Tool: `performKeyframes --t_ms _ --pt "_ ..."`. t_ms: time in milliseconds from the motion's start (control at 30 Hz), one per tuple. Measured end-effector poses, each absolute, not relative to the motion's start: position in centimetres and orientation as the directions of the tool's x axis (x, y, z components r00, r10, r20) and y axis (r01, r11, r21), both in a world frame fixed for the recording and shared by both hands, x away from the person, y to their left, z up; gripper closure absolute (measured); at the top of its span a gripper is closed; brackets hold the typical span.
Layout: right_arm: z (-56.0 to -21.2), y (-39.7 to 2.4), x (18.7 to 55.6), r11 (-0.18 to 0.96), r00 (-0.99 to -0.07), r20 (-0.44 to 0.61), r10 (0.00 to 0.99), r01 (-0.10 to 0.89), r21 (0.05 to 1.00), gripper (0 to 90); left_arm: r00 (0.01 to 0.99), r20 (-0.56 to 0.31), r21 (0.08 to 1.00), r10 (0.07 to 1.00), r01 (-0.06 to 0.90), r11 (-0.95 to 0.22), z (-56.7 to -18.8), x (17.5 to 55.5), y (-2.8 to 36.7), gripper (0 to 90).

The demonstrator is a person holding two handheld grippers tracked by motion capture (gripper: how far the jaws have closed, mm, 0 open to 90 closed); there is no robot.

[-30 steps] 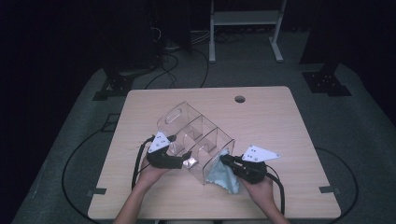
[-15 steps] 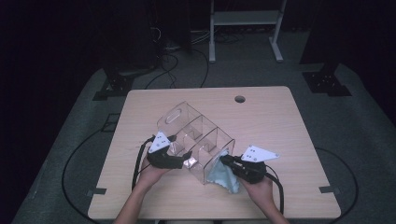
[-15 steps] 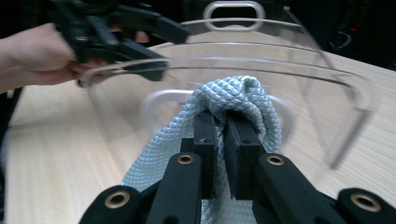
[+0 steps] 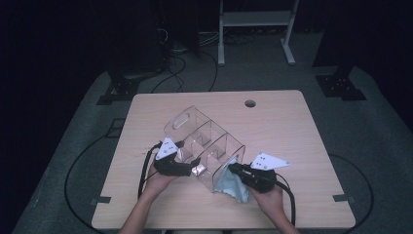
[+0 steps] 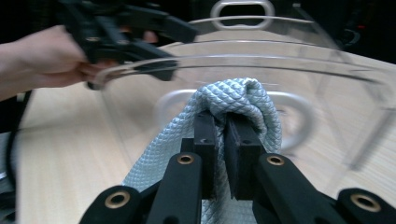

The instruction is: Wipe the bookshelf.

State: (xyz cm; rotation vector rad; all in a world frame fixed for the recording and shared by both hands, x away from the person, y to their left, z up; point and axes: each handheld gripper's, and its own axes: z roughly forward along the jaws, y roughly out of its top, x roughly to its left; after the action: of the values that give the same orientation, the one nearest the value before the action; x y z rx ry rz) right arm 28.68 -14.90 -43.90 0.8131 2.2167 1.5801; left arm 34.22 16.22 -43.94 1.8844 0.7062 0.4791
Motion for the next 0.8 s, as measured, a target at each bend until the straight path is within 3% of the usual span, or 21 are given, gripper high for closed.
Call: performKeyframes --t_ms 100,233,633,800 --pt "-43.7 -14.2 28.3 0.274 -0.816 0.028 0.577 0.225 0.935 83.3 0.748 0.006 0.918 0.664 0.259 -0.299 -44.0 34.2 16.3 9.4" --pt "-43.7 -14.6 28.5 0.254 -0.805 0.061 0.590 0.257 0.932 83.3 0.743 0.009 0.916 0.669 0.261 -0.303 -43.9 34.2 16.1 9.4" --pt "-43.4 -12.8 26.2 0.260 -0.855 0.043 0.516 0.204 0.944 83.4 0.739 0.019 0.917 0.673 0.256 -0.307 -43.9 34.2 16.1 9.4" --pt "-42.3 -11.6 25.4 0.300 -0.871 -0.010 0.491 0.158 0.941 83.5 0.737 0.012 0.919 0.675 0.258 -0.298 -44.0 34.2 16.2 9.5"
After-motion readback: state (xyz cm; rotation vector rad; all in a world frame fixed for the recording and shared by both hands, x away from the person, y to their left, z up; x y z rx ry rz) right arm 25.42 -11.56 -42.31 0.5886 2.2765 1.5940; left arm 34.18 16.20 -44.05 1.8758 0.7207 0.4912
